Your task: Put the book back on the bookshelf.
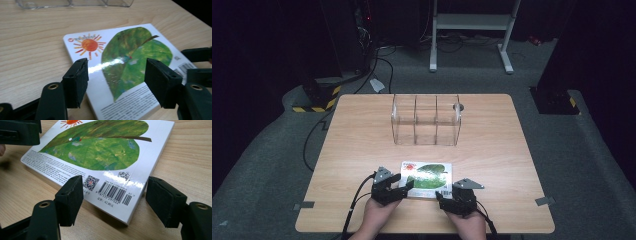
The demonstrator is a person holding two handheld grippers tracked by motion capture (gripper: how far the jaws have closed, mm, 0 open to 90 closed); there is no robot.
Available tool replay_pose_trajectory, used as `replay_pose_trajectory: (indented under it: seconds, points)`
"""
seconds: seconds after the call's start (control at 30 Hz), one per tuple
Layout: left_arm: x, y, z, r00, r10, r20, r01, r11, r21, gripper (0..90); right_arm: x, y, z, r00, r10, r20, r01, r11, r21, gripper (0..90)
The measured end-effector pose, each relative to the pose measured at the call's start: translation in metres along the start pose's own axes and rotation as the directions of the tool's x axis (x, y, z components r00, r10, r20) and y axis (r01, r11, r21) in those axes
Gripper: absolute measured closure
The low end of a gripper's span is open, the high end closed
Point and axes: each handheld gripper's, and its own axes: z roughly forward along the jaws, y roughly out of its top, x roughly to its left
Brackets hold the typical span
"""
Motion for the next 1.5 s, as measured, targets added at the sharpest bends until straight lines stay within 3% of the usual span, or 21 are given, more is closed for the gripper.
replay_pose_trajectory:
  seconds: [0.07,0.5,0.67,0.83,0.93,1.03,1.23,1.3,1.5]
  points:
    - [0.004,-0.001,0.002,0.9998,-0.019,0.002,0.019,0.9997,0.017,35.3,0.0,0.0,0.0,1.0,-0.001,-0.001,0.001,1.0,0.0,30.0]
    - [0.002,0.0,0.004,0.9989,-0.047,-0.002,0.047,0.9988,0.016,35.7,0.0,-0.001,0.0,1.0,-0.006,-0.006,0.006,1.0,0.005,28.7]
    - [0.002,0.001,-0.001,0.9972,-0.071,0.024,0.071,0.9974,-0.011,36.6,0.0,-0.002,0.0,0.9998,-0.004,-0.018,0.005,1.0,0.008,24.6]
    - [0.001,0.003,-0.005,0.9965,-0.07,0.047,0.072,0.9968,-0.035,37.3,-0.001,-0.001,0.0,0.9995,-0.009,-0.029,0.01,0.9998,0.017,14.7]
    - [0.0,0.005,-0.008,0.996,-0.067,0.059,0.07,0.9959,-0.056,37.5,-0.001,-0.001,0.0,0.9994,-0.016,-0.029,0.017,0.9998,0.014,13.6]
    - [-0.001,0.007,-0.013,0.9956,-0.06,0.072,0.066,0.9945,-0.081,37.5,0.0,-0.002,-0.001,0.9984,-0.055,-0.017,0.055,0.9982,0.022,12.4]
    - [-0.005,0.01,-0.017,0.995,-0.056,0.083,0.065,0.9919,-0.109,37.4,0.003,-0.003,-0.002,0.9962,-0.079,0.037,0.078,0.9968,0.015,11.2]
    - [-0.006,0.011,-0.019,0.9949,-0.051,0.087,0.061,0.9905,-0.123,37.4,0.008,-0.002,-0.004,0.9894,-0.124,0.075,0.125,0.9921,-0.009,11.1]
    - [-0.013,0.014,-0.027,0.9947,-0.019,0.101,0.035,0.9865,-0.16,37.5,0.019,-0.003,-0.004,0.9787,-0.184,0.091,0.187,0.9819,-0.026,11.0]
